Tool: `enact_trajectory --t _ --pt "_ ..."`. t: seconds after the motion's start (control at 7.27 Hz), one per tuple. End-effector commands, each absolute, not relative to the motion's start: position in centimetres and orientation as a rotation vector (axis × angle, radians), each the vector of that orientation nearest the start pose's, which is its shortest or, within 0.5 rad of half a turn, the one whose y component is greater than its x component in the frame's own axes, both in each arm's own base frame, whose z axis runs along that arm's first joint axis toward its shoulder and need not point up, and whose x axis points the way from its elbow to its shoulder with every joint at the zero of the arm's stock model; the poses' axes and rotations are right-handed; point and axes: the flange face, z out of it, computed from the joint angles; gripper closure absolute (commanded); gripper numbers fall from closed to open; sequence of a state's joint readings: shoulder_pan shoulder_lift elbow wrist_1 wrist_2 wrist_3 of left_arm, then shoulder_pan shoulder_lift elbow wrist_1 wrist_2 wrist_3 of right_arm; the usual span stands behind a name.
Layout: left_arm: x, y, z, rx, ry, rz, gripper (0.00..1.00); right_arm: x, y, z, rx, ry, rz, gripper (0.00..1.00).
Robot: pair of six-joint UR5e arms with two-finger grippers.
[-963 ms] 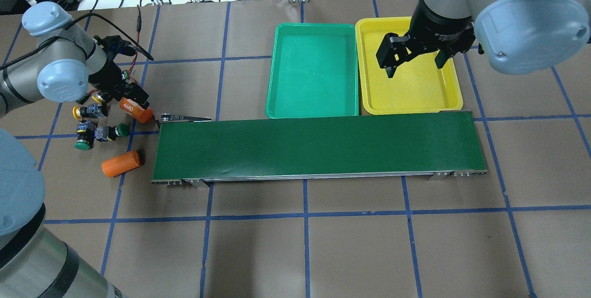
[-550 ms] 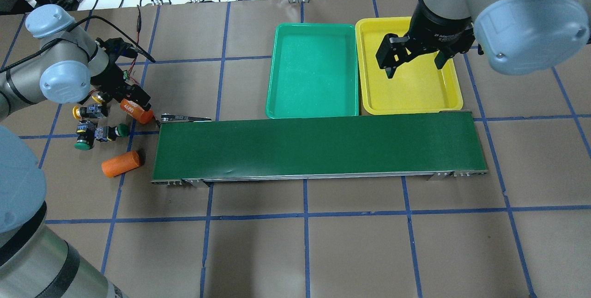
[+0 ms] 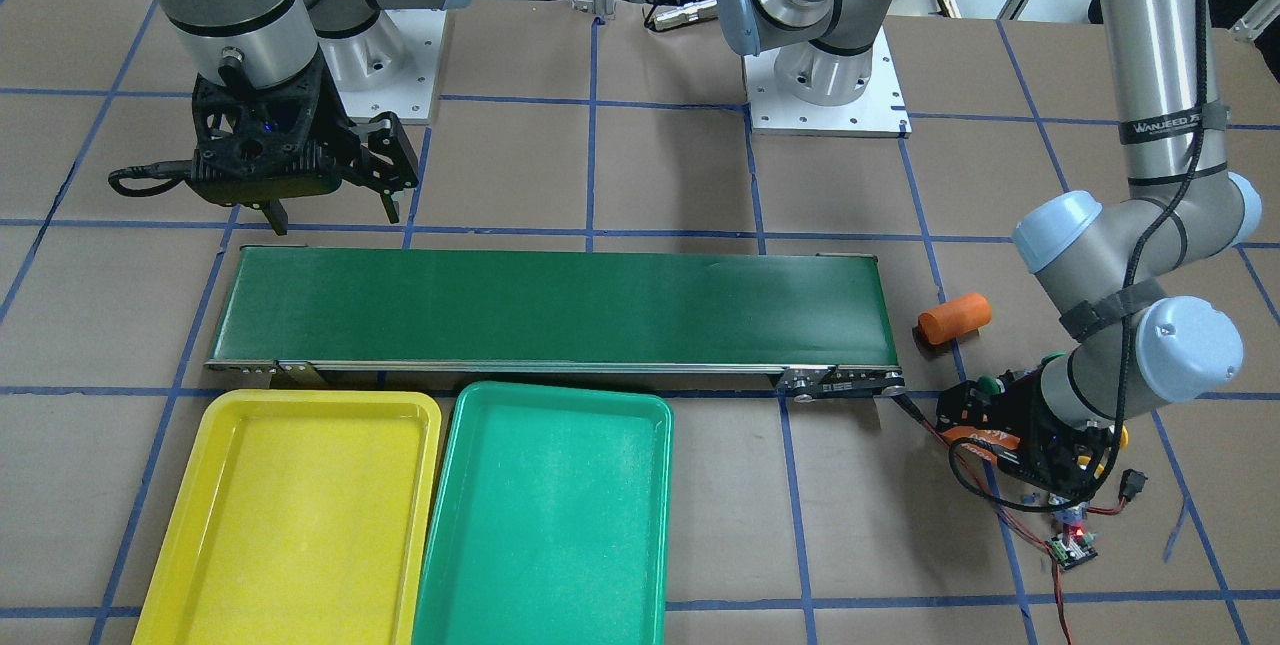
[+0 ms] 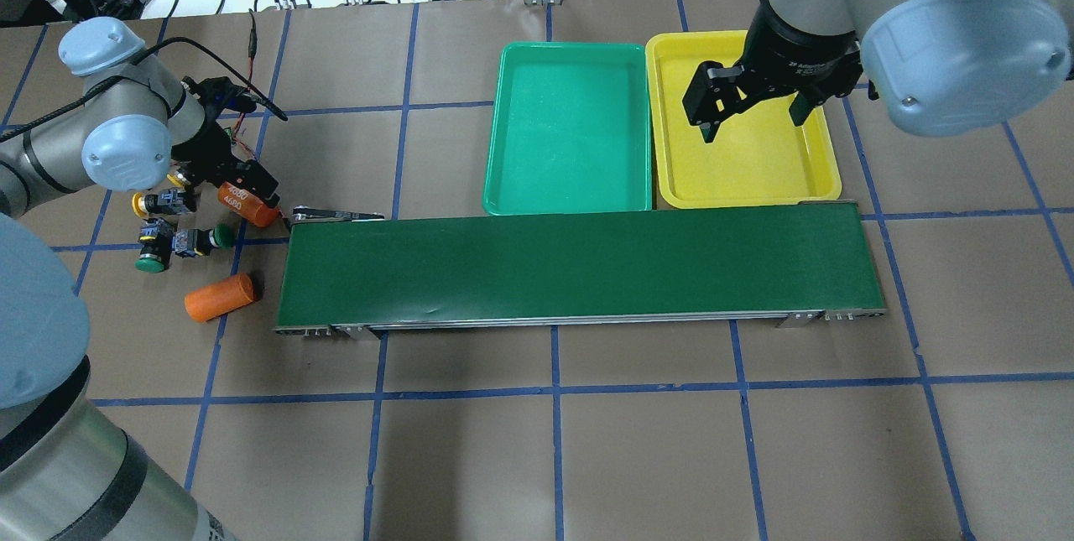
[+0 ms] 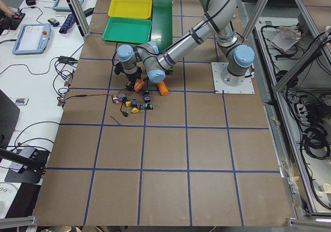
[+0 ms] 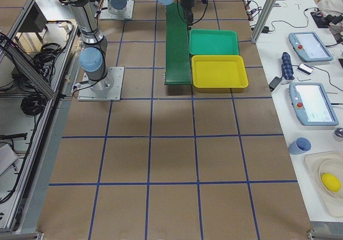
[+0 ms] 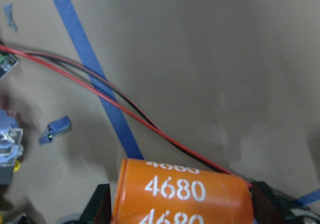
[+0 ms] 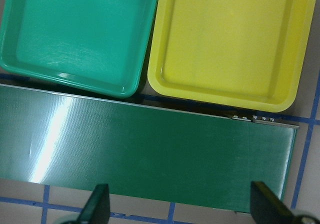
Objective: Sort buttons by color to trays
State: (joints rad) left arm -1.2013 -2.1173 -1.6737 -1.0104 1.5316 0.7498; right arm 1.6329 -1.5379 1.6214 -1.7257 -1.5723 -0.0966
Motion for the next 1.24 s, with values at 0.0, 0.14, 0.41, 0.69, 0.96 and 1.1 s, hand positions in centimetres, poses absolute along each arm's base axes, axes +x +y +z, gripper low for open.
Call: enact_trajectory --t 0.0,0.14,0.41,0.69,0.96,1.1 --pt "9.9 -63.4 17.9 0.609 3.167 0.101 1.00 16.5 -50.2 46.3 -0.250 3.132 -0.113 0.00" --pt "9.4 -63.5 19.5 0.614 3.148 0.074 1.00 16.5 -50.2 46.3 -0.250 3.132 -0.113 0.00" --pt "9.2 -63.6 25.2 0.486 3.166 0.068 1.00 16.3 -50.4 45.1 -0.270 3.143 -0.075 0.00" --pt "4.5 -62.7 31.7 0.152 3.227 0.146 1.00 16.3 -50.3 44.7 -0.301 3.137 -0.127 0.00" --pt "-1.8 -59.5 32.1 -0.132 3.214 0.245 1.00 16.3 -50.3 44.7 -0.301 3.132 -0.128 0.00" --pt "-3.2 -57.4 30.3 -0.137 3.211 0.304 1.00 16.3 -50.3 44.7 -0.301 3.131 -0.128 0.00"
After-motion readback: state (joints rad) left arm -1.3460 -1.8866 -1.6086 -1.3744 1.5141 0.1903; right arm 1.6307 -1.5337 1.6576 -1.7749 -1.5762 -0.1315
